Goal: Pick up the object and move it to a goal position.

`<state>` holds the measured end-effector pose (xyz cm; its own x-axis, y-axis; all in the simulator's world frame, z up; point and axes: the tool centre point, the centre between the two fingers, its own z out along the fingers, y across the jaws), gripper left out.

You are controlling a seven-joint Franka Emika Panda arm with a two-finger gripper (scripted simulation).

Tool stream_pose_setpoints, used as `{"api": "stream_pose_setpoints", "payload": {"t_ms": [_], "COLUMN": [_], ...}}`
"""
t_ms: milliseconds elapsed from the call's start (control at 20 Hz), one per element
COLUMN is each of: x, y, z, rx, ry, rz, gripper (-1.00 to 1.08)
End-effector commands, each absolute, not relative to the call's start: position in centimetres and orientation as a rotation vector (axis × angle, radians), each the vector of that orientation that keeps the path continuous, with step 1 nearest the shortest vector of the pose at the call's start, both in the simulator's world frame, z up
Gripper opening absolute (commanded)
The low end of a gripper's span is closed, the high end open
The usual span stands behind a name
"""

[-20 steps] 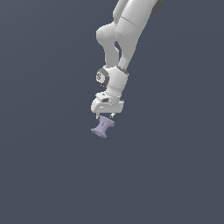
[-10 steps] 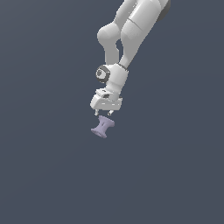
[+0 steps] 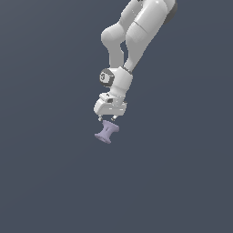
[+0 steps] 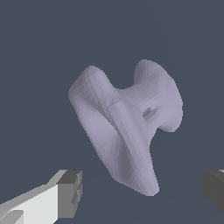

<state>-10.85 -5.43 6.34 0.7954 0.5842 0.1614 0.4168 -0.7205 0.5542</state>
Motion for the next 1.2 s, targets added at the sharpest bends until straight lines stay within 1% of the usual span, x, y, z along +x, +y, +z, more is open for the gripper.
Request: {"api": "stream_pose_setpoints", "payload": {"t_ms": [0,500,550,1150], "x": [-10.7,-9.8,-9.8,-9.9], "y": [-5.7,-6.4,-6.4,-6.5], "z": [5.9,4.3,4.3,4.4], "rx": [2.48,2.477,2.477,2.478], "ry": [0.745,0.746,0.746,0.746], "rz": [0.447,0.449,0.449,0.448], "gripper": [1.08,1.08,-1.0,-1.0]}}
